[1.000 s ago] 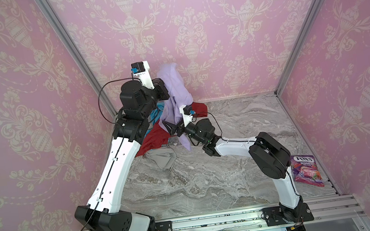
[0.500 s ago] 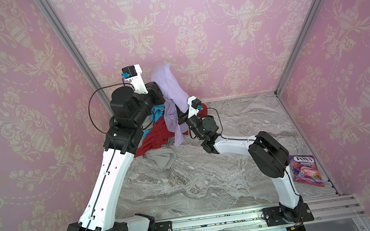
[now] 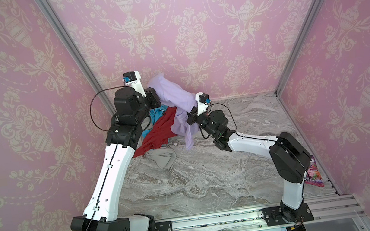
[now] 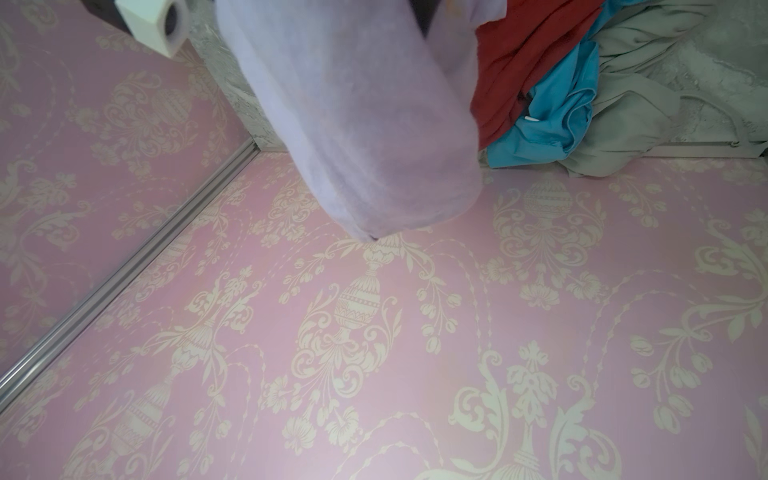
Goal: Pick out a specific cloth from the pile
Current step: 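Bring the right gripper to the lavender cloth and regrasp it, then carry the lavender cloth away with the right gripper while the left releases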
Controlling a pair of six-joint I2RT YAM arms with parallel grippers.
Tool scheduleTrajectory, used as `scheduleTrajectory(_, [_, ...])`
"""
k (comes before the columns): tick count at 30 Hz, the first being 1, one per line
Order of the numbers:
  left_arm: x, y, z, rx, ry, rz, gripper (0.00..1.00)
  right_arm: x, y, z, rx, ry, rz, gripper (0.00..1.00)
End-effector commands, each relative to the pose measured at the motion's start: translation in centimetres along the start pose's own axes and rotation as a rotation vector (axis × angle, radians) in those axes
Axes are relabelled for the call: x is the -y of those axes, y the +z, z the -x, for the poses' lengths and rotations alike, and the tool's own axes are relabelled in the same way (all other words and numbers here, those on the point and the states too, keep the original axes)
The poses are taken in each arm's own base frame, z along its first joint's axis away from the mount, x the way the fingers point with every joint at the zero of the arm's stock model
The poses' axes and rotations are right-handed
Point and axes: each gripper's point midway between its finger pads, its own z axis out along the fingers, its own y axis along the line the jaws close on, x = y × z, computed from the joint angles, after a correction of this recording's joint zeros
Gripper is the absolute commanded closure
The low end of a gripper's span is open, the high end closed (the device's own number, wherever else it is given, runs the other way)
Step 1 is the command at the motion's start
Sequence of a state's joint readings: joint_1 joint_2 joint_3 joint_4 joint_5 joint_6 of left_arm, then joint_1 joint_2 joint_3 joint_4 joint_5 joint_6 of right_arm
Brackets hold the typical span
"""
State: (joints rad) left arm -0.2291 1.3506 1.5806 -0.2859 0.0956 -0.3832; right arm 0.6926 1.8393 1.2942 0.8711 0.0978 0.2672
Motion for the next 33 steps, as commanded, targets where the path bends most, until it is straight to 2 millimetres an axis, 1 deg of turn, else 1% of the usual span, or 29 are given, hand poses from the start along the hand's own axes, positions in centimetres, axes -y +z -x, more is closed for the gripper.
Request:
scheduleTrajectory(1, [-1.6, 1.1, -2.1, -0.046, 0.026, 0.028, 0.9, 0.3, -1.1, 1.7, -0.069, 0.062, -0.008, 1.0])
scheduleTrajectory(2, [-1.7, 1.5, -2.9, -0.062, 0.025, 0.024, 0.83, 0.5, -1.4, 2.0, -0.084, 0.07, -0.023, 1.0])
scheduleTrajectory(4, [-1.6, 1.9, -4.2, -0.092, 0.023, -0.001, 0.61, 1.2, -2.2, 2.6, -0.106, 0.08, -0.052, 1.0])
scheduleTrajectory(7, [-1.2, 2.2, -5.7, -0.118, 0.023, -0.05, 0.35, 2.1, -3.1, 4.0, -0.142, 0.09, -0.087, 1.0])
scheduleTrajectory(10, [-0.4, 2.3, -7.2, -0.146, 0.036, -0.109, 0.2, 2.9, -3.7, 5.2, -0.196, 0.087, -0.116, 1.0])
scheduleTrajectory(12, [0.1, 2.3, -8.4, -0.163, 0.05, -0.143, 0.14, 3.3, -4.1, 5.9, -0.222, 0.078, -0.127, 1.0])
scheduleTrajectory(14, [0.7, 2.2, -9.4, -0.178, 0.057, -0.178, 0.1, 3.9, -4.4, 6.3, -0.238, 0.07, -0.139, 1.0])
scheduleTrajectory(17, [1.5, 2.1, -10.9, -0.203, 0.073, -0.214, 0.05, 5.2, -4.8, 6.9, -0.253, 0.069, -0.172, 1.0])
scheduleTrajectory(23, [4.0, 1.9, -14.6, -0.294, 0.127, -0.325, 0.03, 7.4, -5.4, 8.2, -0.266, 0.105, -0.205, 1.0])
scheduleTrajectory(25, [5.2, 1.5, -15.6, -0.314, 0.142, -0.392, 0.02, 8.1, -5.6, 8.2, -0.283, 0.103, -0.223, 1.0])
scheduleTrajectory(29, [8.6, -0.3, -17.7, -0.383, 0.179, -0.583, 0.01, 9.7, -6.1, 7.6, -0.321, 0.103, -0.256, 1.0])
scheduleTrajectory(31, [9.4, -1.0, -18.8, -0.408, 0.21, -0.629, 0.01, 10.6, -6.4, 7.4, -0.338, 0.097, -0.277, 1.0])
scheduleTrajectory(33, [10.0, -1.5, -19.6, -0.422, 0.239, -0.661, 0.01, 11.8, -6.9, 7.3, -0.353, 0.089, -0.308, 1.0])
